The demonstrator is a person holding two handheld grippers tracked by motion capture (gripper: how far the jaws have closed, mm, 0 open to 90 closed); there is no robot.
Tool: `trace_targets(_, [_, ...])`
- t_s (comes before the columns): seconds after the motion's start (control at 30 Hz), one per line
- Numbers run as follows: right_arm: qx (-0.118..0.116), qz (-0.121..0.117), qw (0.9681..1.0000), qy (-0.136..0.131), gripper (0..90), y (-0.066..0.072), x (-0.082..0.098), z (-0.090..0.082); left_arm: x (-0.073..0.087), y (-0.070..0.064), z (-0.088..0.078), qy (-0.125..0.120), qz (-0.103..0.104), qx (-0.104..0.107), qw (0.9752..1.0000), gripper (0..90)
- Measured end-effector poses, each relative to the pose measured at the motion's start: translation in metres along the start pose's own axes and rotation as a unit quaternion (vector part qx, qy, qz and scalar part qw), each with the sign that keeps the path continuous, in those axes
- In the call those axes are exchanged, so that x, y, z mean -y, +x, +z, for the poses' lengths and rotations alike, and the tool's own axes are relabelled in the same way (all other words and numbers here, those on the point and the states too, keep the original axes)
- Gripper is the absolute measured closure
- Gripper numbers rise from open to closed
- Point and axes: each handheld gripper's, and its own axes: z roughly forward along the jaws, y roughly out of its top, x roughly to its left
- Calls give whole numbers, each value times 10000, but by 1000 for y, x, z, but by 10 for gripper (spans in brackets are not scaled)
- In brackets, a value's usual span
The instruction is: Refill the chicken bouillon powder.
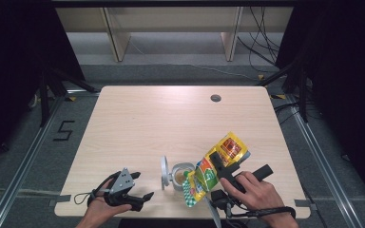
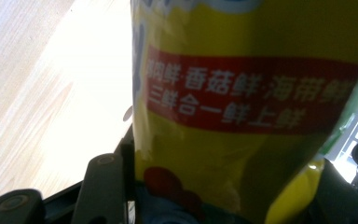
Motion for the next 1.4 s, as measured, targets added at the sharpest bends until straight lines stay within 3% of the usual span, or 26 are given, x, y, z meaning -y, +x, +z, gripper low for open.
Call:
trace_targets(0.2, [-5,23,10000,-16,502,0,1,0,0,0,1,-25,1,6,10000,168])
trace_targets(0.23, [-16,189,9998,23,502,2,0,-1,0,0,0,-6,15,-27,10000,168])
trace_targets(0.27, [11,-12,10000,1,503,0,1,0,0,1,0,-4,20,-33,10000,168])
trace_targets(0.33, [-10,82,10000,20,502,1,1,-1,0,2,-1,55,75,2,10000,168])
trace_targets(0.4, [33,22,10000,-15,503,0,2,0,-1,4,-3,106,195,17,9998,168])
trace_targets(0.43, [16,11,10000,14,503,0,2,0,-1,2,-1,25,14,26,10000,168])
trace_targets(0.5, [8,18,10000,21,503,0,2,-1,-1,4,-2,100,188,13,9998,168])
trace_targets(0.53, [14,15,10000,14,503,0,3,-2,-1,2,-2,41,107,15,9999,168])
trace_targets(0.6, [24,0,10000,23,503,0,3,-1,-1,4,-2,107,209,-18,9997,168])
trace_targets(0.7, [23,26,10000,6,503,0,3,-1,-1,1,-1,-15,39,21,10000,168])
trace_targets(0.83, [4,20,10000,12,503,0,3,-1,-1,2,-2,78,68,14,9999,168])
trace_targets(0.87, [-20,188,9998,55,503,2,2,-2,0,2,-2,74,36,16,10000,168])
trace_targets(0.9, [8,1,10000,15,503,0,3,-1,0,1,-1,4,-53,1,10000,168])
trace_targets(1.0, [10,35,10000,12,504,-1,4,-2,0,2,-2,72,32,18,10000,168])
trace_targets(1.03, [14,24,10000,16,503,-1,4,-2,0,0,-1,-23,-75,14,10000,168])
trace_targets(1.13, [9,26,10000,21,503,-1,4,-2,-1,1,-1,-17,11,7,10000,168])
trace_targets(1.2, [22,22,10000,10,503,-1,4,-2,0,0,-1,-13,-65,14,10000,168])
trace_targets(1.3, [-8,190,9998,66,504,2,2,-3,-1,1,-1,-15,44,21,10000,168])
trace_targets(1.33, [30,63,10000,7,504,0,3,-2,-1,1,-1,-15,43,23,10000,168])
trace_targets(1.37, [-18,156,9999,56,503,1,2,-3,-1,1,-1,-15,38,21,10000,168])
trace_targets(1.4, [27,-6,10000,18,504,0,3,-1,-1,1,-1,-13,44,18,10000,168])
